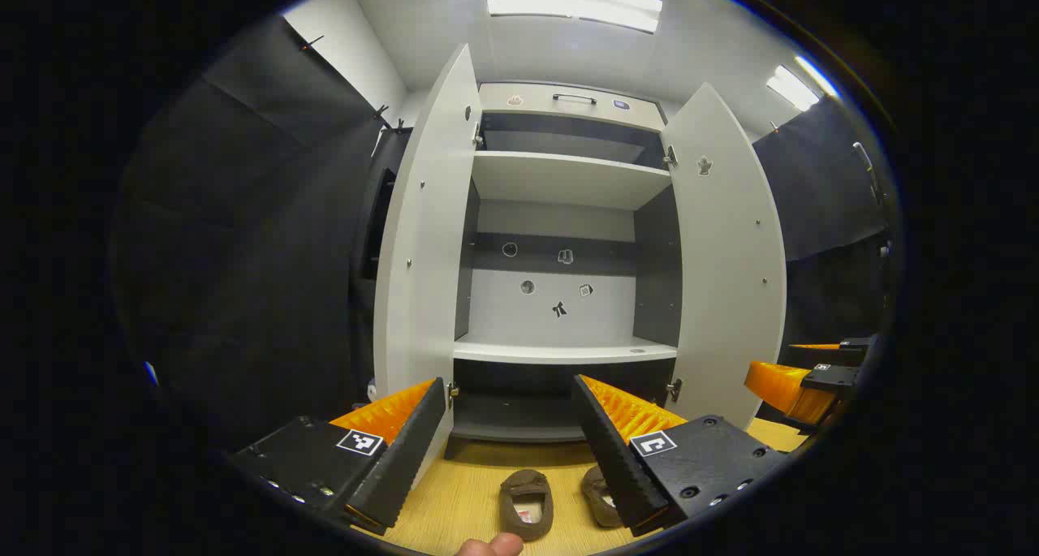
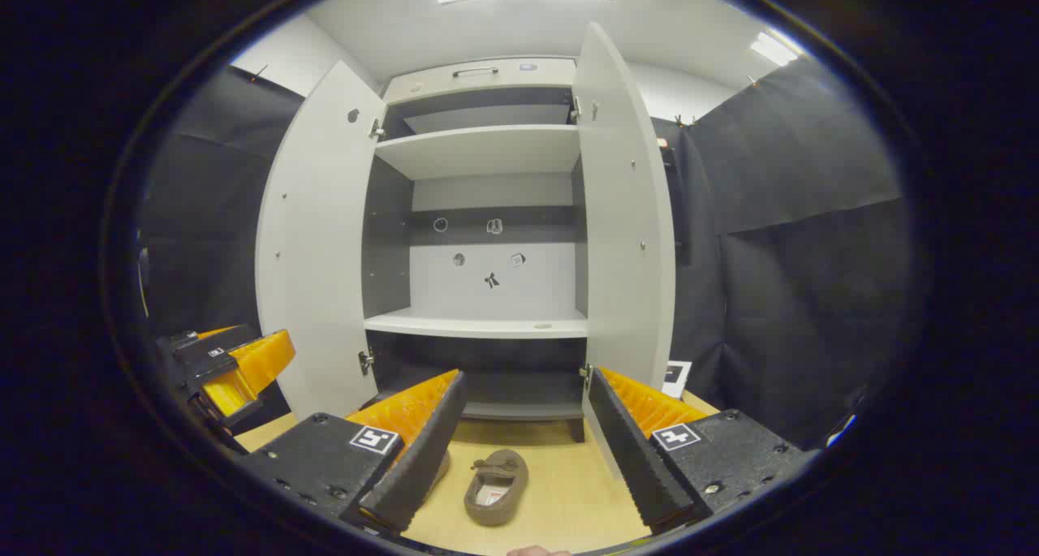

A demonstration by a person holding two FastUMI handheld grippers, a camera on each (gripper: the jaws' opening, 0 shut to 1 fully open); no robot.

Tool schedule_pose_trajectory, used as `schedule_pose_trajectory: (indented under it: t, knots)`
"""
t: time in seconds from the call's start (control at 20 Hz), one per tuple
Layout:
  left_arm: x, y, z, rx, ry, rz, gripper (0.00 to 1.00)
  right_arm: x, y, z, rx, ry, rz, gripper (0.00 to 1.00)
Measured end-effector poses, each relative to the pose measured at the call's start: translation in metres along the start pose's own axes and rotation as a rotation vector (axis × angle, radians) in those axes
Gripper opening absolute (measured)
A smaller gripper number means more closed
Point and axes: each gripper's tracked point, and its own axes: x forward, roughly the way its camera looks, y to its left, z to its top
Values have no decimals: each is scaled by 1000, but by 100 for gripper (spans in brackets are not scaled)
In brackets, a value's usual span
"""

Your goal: Grab one shoe with the right hand and put it into the shoe cabinet, grab the other shoe with the left hand and put it into the shoe cabinet; then close the right door with the right hand and the left door with the left hand.

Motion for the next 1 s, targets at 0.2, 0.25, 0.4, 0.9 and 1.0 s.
schedule_pose_trajectory:
  t: [0.2, 0.25, 0.4, 0.9, 1.0]
  knots:
    - [0, -1, -1, 8, 1, 3, 94, 3, 4, -1, 4, 5, 13, 94]
    - [-1, 0, -1, 8, 3, 6, 94, 4, 5, -2, 0, 5, 17, 94]
    - [-2, 0, -1, 10, 3, 10, 94, 3, 8, -4, -12, 12, 33, 94]
    - [-10, -5, 1, 11, -4, 7, 94, -6, 8, -8, -40, 27, 40, 94]
    - [-11, -7, 2, 12, -4, 4, 95, -1, 10, -16, -51, 54, 51, 99]
